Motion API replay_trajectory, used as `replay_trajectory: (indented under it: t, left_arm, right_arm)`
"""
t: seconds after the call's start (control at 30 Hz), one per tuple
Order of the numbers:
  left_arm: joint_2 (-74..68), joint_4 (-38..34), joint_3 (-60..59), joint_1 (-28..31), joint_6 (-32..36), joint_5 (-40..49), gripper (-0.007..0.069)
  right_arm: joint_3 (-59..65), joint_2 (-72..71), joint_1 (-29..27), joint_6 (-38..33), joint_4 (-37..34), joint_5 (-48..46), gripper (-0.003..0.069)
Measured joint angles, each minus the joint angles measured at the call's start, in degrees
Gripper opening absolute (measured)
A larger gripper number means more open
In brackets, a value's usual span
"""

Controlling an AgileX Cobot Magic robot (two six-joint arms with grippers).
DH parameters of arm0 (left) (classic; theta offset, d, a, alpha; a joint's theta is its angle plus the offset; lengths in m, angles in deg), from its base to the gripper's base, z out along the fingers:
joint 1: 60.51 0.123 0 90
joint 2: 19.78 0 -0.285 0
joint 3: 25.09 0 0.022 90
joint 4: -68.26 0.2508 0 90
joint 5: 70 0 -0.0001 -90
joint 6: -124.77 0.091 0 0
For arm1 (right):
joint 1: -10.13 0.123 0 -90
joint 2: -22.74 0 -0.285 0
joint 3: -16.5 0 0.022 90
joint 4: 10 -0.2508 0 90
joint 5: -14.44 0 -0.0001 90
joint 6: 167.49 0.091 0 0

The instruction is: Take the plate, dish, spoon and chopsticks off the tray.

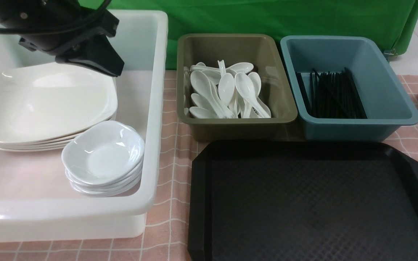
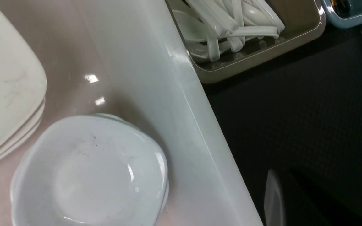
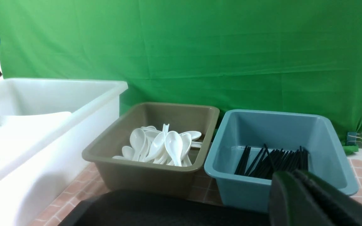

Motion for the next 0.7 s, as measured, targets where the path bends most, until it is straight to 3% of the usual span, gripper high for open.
replay_trajectory:
  t: [0.37, 0.7]
  left_arm:
    - [0.00, 0.08, 0.00, 0.00, -1.70, 0.00, -0.0002]
    - [0.15, 0.68, -1.22, -0.07, -2.55, 0.12, -0.0002]
  right_arm:
    - [8.29, -2.22, -0.81, 0.02, 0.00, 3.64, 0.0097]
    - [20.10, -5.53, -13.25, 0.02, 0.00, 0.01, 0.0118]
